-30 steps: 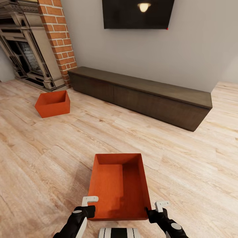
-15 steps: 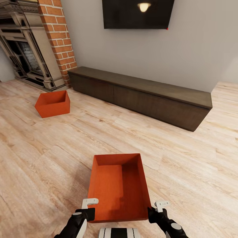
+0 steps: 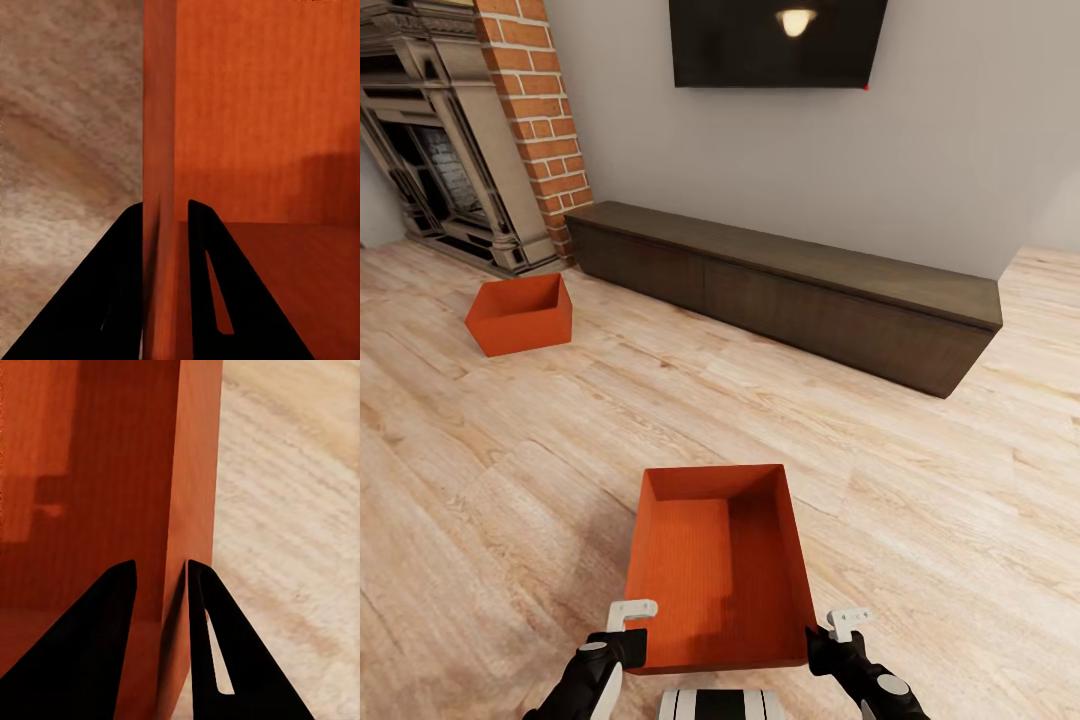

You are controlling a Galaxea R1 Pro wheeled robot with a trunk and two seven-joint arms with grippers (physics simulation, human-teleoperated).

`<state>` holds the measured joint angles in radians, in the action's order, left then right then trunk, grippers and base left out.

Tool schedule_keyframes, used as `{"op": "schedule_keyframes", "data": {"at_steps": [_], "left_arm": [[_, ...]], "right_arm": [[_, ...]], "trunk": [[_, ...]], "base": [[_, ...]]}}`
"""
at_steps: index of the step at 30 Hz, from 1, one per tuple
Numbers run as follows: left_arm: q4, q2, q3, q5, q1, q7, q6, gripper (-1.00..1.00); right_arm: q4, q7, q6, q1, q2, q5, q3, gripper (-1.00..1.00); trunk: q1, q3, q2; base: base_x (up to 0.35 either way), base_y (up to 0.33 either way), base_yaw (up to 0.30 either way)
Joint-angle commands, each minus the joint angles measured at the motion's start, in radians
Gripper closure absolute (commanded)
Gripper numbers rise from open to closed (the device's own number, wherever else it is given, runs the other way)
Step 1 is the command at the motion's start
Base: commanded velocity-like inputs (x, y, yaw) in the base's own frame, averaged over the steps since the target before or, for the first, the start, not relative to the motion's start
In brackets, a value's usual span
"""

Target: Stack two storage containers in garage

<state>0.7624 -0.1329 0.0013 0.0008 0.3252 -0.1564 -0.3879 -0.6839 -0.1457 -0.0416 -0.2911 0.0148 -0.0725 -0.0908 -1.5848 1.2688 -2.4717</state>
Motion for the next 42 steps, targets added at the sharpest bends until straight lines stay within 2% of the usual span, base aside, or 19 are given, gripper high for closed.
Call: {"op": "schedule_keyframes", "data": {"at_steps": [1,4,24,42], "left_arm": [[0.002,0.001,0.002,-0.013,0.000,-0.009,-0.008,1.00],[0.002,0.001,0.002,-0.013,0.000,-0.009,-0.008,1.00],[0.002,0.001,0.002,-0.019,0.000,-0.009,-0.008,1.00],[0.002,0.001,0.001,-0.021,0.000,-0.009,-0.008,1.00]], "right_arm": [[-0.002,0.000,-0.004,0.000,0.002,-0.007,-0.003,1.00],[-0.001,0.000,-0.004,0.000,0.002,-0.007,-0.003,1.00],[-0.001,0.000,-0.004,0.000,0.002,-0.007,-0.004,1.00],[-0.001,0.000,-0.004,0.000,0.002,-0.007,-0.004,1.00]], "trunk": [[0.000,0.001,0.000],[0.000,0.001,0.000],[0.077,-0.062,0.140],[0.146,-0.146,0.266]], "base": [[0.000,0.000,0.000],[0.000,0.000,0.000],[0.000,0.000,0.000],[0.000,0.000,0.000]]}}
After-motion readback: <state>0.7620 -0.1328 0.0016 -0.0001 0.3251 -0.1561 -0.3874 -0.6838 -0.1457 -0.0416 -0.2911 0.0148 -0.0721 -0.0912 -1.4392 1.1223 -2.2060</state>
